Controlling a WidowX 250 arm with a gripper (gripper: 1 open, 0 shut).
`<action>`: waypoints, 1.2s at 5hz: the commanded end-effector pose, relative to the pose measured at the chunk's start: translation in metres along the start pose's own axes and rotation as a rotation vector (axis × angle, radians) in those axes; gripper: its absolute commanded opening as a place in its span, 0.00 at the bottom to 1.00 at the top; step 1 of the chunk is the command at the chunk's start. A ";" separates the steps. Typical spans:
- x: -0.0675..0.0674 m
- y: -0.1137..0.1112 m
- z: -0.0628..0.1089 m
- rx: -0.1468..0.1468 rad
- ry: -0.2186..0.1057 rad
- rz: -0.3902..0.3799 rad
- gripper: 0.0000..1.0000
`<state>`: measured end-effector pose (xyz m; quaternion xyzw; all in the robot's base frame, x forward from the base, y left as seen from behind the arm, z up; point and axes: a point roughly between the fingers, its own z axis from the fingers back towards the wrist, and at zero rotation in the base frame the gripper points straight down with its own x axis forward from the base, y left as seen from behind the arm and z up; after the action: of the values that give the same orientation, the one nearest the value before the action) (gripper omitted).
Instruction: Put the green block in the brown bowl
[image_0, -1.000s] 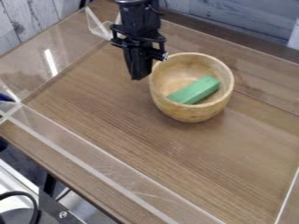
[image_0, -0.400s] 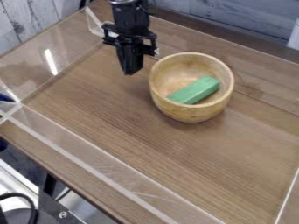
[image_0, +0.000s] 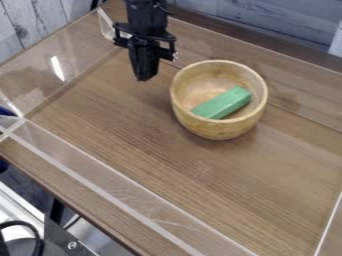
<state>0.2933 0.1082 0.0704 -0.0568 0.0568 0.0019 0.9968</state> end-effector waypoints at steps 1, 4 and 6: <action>0.008 0.012 0.021 0.063 -0.031 0.018 0.00; 0.008 0.013 -0.002 0.032 -0.016 0.105 0.00; -0.008 0.022 -0.023 0.060 -0.032 0.130 0.00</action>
<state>0.2749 0.1207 0.0280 -0.0363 0.0755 0.0640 0.9944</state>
